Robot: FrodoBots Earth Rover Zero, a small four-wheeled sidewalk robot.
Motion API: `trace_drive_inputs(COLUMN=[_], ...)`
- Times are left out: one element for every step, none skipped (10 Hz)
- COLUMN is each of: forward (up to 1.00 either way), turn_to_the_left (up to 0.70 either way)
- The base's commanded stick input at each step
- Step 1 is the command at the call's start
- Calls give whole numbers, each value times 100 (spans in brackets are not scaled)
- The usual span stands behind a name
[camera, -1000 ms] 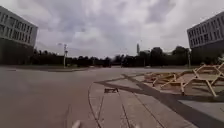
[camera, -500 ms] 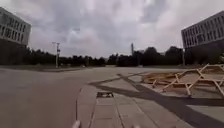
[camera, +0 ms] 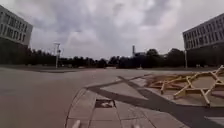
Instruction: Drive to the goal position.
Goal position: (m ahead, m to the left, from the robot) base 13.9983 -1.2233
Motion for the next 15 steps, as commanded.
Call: trace_drive_inputs(forward=[85, 85, 85, 85, 85, 85, 85, 85, 85, 85, 85, 85, 85, 85, 85], turn_to_the_left=[0, 0, 0, 1, 19, 30, 15, 0, 0, 0, 0, 0, 0, 0, 0])
